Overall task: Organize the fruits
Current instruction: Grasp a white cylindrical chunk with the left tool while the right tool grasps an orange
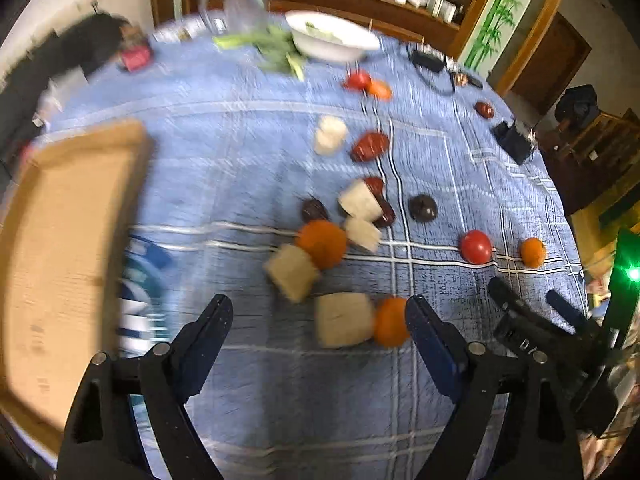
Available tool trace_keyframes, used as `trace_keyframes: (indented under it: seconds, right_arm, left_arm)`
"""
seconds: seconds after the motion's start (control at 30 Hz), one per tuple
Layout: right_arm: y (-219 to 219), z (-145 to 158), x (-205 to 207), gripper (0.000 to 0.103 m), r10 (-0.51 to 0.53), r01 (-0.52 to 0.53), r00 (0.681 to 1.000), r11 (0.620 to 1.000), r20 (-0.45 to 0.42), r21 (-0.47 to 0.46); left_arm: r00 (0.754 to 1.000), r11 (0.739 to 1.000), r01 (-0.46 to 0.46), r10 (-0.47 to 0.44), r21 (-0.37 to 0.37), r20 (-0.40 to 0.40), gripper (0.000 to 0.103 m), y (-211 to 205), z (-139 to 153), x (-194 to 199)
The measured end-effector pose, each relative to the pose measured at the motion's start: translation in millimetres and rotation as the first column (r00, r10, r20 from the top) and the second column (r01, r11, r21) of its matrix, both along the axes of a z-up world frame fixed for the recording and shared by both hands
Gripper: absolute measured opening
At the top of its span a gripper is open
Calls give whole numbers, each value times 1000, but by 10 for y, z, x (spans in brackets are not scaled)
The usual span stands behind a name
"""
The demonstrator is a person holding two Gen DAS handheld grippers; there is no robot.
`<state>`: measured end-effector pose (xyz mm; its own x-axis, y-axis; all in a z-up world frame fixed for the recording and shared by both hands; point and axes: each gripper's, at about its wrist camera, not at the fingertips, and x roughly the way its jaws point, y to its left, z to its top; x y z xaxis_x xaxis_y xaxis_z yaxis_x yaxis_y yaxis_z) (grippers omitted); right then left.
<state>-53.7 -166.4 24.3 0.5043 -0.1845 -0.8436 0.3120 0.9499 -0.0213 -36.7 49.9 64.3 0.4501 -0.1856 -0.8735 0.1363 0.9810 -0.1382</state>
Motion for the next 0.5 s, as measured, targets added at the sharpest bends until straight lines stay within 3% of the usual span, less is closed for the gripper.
trace_keyframes:
  seconds: [0.2, 0.5]
  right_arm:
    - [348, 333, -98, 101, 67, -65, 997, 997, 47, -27]
    - [736, 650, -304, 101, 118, -112, 984, 992, 130, -56]
  left_arm:
    - [990, 996, 2, -15, 92, 141, 88, 102, 481, -289]
    - [964, 992, 24, -55, 122, 261, 88, 203, 874, -410]
